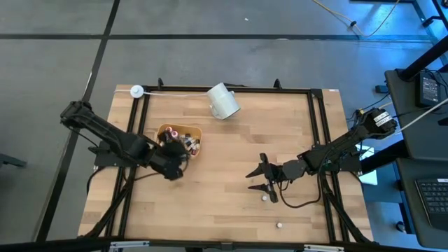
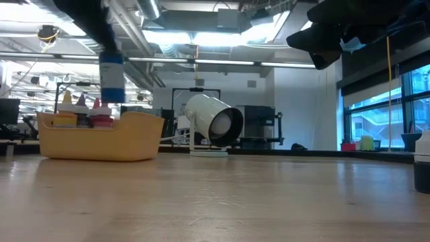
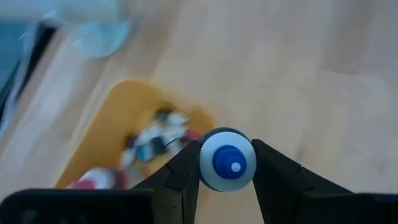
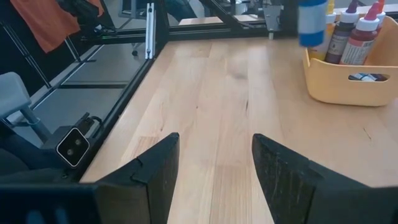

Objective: Pick & Place food coloring
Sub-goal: Put the large blue food coloring bottle into the bin

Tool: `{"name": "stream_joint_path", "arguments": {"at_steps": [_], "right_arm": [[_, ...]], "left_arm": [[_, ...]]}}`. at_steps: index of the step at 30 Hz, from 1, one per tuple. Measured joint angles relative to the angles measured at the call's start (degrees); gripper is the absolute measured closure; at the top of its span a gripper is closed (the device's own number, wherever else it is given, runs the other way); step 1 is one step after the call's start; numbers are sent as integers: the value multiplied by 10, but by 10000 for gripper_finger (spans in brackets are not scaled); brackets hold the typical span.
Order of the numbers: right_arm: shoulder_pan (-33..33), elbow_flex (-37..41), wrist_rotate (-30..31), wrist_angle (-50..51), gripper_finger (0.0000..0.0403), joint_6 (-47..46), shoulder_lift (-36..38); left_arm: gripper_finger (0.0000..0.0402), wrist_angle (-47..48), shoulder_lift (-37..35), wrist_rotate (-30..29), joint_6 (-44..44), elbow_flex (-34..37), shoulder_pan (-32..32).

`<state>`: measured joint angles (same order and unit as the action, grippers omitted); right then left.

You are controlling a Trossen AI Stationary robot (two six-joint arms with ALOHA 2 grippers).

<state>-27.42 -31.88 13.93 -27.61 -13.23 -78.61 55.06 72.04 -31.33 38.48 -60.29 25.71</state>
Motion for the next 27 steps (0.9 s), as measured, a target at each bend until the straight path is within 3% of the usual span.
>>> {"name": "stream_joint_path", "arguments": {"at_steps": [4,11,22,27], "right_arm": [[0,0,0,1,198,-2,0],[0,0,0,1,198,0,0],[2,0,0,0,198,6,0],[2,0,0,-1,199,19,0]], "left_arm": [[287,58,-47,-26,69,25,-5],[287,38,-109,-38,141,120,-23],[287,-43,-115,-32,184,218,-59],[258,-44,-115,-32,194,223,-69]]}}
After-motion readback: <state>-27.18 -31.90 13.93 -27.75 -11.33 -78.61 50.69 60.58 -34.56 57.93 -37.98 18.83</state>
